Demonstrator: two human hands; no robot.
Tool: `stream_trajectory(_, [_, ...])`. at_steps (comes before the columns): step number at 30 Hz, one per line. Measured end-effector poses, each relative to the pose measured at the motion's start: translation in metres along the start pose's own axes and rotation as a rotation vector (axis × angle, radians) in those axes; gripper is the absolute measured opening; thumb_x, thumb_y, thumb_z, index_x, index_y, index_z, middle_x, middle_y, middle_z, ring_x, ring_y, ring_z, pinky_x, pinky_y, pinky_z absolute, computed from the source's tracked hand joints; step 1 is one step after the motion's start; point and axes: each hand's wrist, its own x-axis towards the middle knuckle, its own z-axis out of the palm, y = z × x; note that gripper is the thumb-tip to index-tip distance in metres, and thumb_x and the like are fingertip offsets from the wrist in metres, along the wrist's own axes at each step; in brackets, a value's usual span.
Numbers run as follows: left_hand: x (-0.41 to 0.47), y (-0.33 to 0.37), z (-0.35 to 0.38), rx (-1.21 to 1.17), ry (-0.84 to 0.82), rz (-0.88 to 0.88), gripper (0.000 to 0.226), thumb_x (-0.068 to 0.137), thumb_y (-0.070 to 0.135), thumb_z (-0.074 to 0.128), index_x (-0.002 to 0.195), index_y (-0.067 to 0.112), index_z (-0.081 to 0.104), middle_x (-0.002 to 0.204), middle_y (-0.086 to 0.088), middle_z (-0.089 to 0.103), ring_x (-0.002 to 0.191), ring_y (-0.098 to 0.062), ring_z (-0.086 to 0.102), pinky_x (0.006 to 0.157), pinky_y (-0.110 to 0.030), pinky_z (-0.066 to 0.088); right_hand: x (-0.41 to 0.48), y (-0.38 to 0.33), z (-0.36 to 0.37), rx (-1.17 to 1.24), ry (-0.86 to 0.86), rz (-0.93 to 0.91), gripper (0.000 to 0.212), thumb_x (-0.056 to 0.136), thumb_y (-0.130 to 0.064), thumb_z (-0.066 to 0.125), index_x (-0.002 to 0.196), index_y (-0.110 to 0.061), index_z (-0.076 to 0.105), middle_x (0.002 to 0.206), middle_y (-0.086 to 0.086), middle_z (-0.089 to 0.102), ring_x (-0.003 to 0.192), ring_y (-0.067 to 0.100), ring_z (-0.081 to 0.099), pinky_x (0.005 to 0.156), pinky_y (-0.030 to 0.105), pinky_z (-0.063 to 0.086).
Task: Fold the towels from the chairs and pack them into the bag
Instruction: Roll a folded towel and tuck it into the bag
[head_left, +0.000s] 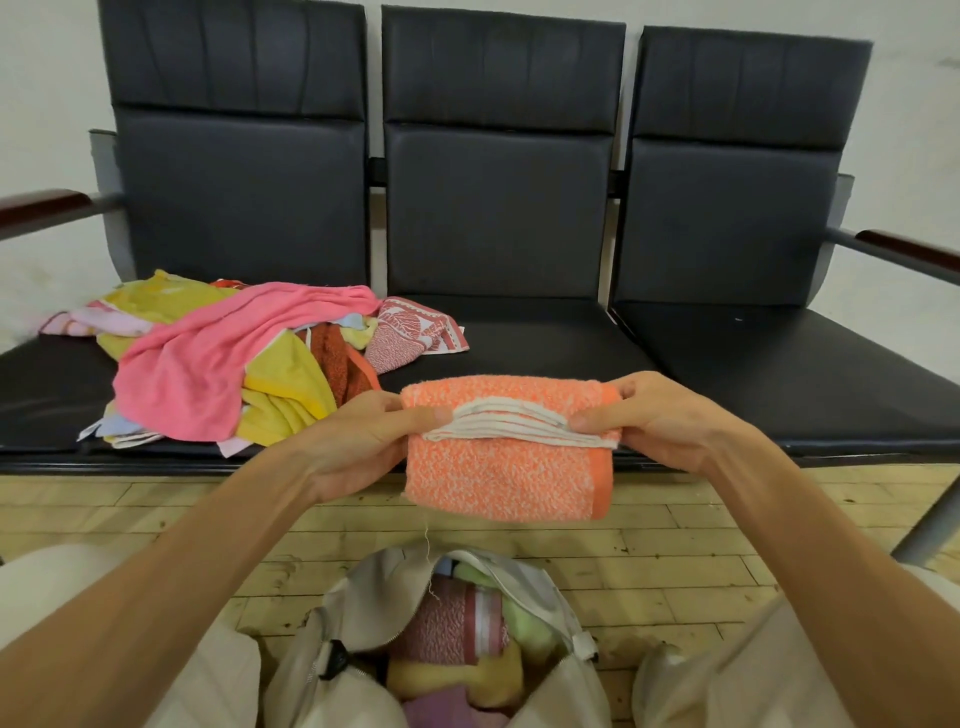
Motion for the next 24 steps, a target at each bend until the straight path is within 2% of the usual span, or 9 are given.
stream_trajectory(2, [0.002,0.000,0.000,0.014,-0.041,0.028,0.077,0.055,0.035,0.090,0.115,-0.005,0.063,0.119,-0.016,0.067,0.113,-0.026,0.063,0.094,-0.029,0.052,-0.002,-0.001,-0.004,-0.041,-0.007,-0.032,0.036,0.075,-0.007,0.074,0.110,0.003,0.068,0.104,0.011,0.074,0.098,0.022,0.071,0.079,0.028,0.057])
stream_trajectory(4, [0.004,0.002,0.001,0.061,-0.074,0.074,0.064,0.066,0.028,0.083,0.117,-0.003,0.062,0.120,-0.014,0.067,0.115,-0.025,0.062,0.096,-0.029,0.051,-0.006,-0.002,-0.007,-0.073,-0.015,-0.095,0.033,0.079,-0.006,0.073,0.111,-0.002,0.066,0.105,0.009,0.073,0.098,0.021,0.071,0.078,0.028,0.057])
stream_trajectory(8, [0.003,0.003,0.006,0.289,-0.042,0.197,0.039,0.082,0.014,0.066,0.113,-0.005,0.050,0.106,-0.013,0.065,0.107,-0.025,0.062,0.089,-0.029,0.053,-0.010,-0.001,-0.005,-0.250,0.036,-0.224,0.037,0.075,-0.011,0.079,0.106,-0.007,0.060,0.103,0.004,0.067,0.093,0.018,0.069,0.075,0.033,0.060])
stream_trajectory(10, [0.001,0.004,0.007,0.350,-0.020,0.239,0.039,0.084,0.020,0.066,0.112,-0.001,0.047,0.101,-0.012,0.064,0.103,-0.026,0.063,0.088,-0.033,0.055,-0.010,0.000,-0.004,-0.228,0.052,-0.283,0.042,0.072,-0.018,0.082,0.105,-0.007,0.058,0.097,-0.001,0.067,0.090,0.017,0.069,0.072,0.032,0.059])
stream_trajectory(13, [-0.003,0.007,0.007,0.314,-0.024,0.247,0.044,0.085,0.032,0.068,0.117,0.009,0.049,0.112,-0.014,0.062,0.109,-0.030,0.061,0.095,-0.049,0.051,-0.008,0.002,-0.001,-0.049,0.034,-0.288,0.040,0.077,-0.020,0.078,0.110,-0.014,0.056,0.099,-0.003,0.069,0.092,0.020,0.070,0.072,0.032,0.058])
stream_trajectory(17, [-0.007,0.009,0.006,0.292,-0.039,0.216,0.042,0.083,0.033,0.063,0.118,0.017,0.048,0.096,0.007,0.068,0.097,-0.021,0.068,0.074,-0.044,0.059,-0.005,0.005,0.000,-0.070,-0.026,-0.205,0.048,0.076,-0.021,0.071,0.118,-0.010,0.050,0.112,0.008,0.064,0.101,0.027,0.068,0.081,0.046,0.059])
stream_trajectory(20, [-0.007,0.008,0.005,0.243,-0.035,0.236,0.031,0.081,0.026,0.062,0.109,0.019,0.050,0.090,0.010,0.067,0.090,-0.017,0.068,0.064,-0.038,0.057,-0.005,0.002,-0.001,-0.097,-0.021,-0.293,0.046,0.074,-0.012,0.072,0.114,-0.007,0.050,0.112,0.004,0.060,0.100,0.020,0.067,0.075,0.036,0.059])
stream_trajectory(22, [-0.006,0.008,0.007,0.178,-0.009,0.287,0.025,0.080,0.019,0.063,0.102,0.020,0.054,0.089,0.009,0.066,0.089,-0.015,0.067,0.065,-0.037,0.056,-0.004,0.001,-0.001,-0.073,0.023,-0.400,0.040,0.073,-0.006,0.071,0.110,-0.008,0.054,0.105,-0.003,0.063,0.095,0.014,0.066,0.073,0.028,0.056])
stream_trajectory(24, [-0.004,0.010,0.010,0.103,0.057,0.349,0.028,0.076,0.012,0.065,0.102,0.020,0.057,0.088,0.009,0.066,0.088,-0.013,0.066,0.070,-0.038,0.055,-0.003,0.000,0.003,-0.005,0.059,-0.475,0.039,0.072,-0.003,0.068,0.109,-0.010,0.057,0.100,-0.007,0.065,0.092,0.011,0.066,0.072,0.025,0.056])
